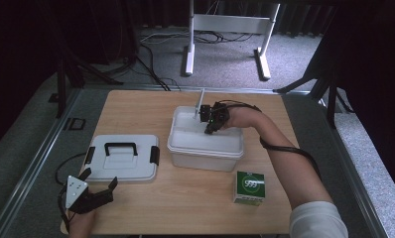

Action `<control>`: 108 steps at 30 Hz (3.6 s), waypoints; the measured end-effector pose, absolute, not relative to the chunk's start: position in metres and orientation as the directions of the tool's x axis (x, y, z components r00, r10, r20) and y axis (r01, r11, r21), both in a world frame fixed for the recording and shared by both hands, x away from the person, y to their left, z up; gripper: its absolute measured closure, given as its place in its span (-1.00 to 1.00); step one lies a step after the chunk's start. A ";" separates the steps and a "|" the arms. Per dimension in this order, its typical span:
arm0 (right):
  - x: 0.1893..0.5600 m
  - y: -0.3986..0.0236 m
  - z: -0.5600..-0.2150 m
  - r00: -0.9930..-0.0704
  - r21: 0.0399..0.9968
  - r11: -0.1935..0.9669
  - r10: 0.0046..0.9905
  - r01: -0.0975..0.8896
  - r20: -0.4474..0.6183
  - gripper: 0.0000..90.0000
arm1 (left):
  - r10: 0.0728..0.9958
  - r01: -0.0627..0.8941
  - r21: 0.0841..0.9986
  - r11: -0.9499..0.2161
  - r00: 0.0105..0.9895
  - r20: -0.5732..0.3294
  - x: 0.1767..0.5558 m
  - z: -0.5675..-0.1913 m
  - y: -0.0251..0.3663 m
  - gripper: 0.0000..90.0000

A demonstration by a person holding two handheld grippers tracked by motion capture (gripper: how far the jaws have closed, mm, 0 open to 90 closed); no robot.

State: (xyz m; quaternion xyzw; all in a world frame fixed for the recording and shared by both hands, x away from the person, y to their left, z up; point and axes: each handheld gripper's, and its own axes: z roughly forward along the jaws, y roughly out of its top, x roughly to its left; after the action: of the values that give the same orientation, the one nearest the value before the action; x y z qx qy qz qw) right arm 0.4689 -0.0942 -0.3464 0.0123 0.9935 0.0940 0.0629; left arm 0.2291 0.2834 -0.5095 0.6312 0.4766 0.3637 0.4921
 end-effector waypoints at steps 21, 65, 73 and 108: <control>0.427 -0.092 -0.294 -0.993 0.292 0.957 0.041 0.008 -0.107 0.97 | 0.961 0.215 0.976 -0.030 0.276 -0.031 0.228 -0.511 0.286 -0.96; 0.295 -0.044 -0.424 -0.989 0.270 0.956 -0.137 -0.116 0.059 0.97 | 0.962 0.212 0.977 -0.028 0.272 -0.032 0.227 -0.511 0.285 -0.96; 0.307 -0.045 -0.442 -0.995 0.259 0.963 -0.082 -0.067 0.048 0.97 | 0.962 0.211 0.977 -0.028 0.271 -0.031 0.227 -0.511 0.285 -0.96; 0.311 -0.088 -0.402 -1.000 0.376 0.927 0.005 0.012 0.019 -0.01 | 0.961 0.213 0.977 -0.027 0.273 -0.033 0.228 -0.511 0.285 -0.96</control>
State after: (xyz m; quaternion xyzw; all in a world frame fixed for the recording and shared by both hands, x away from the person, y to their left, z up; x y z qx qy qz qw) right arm 0.3113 -0.0876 -0.4018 0.0042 0.9815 0.1914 -0.0087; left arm 0.2275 0.2855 -0.5109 0.6148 0.4774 0.3682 0.5085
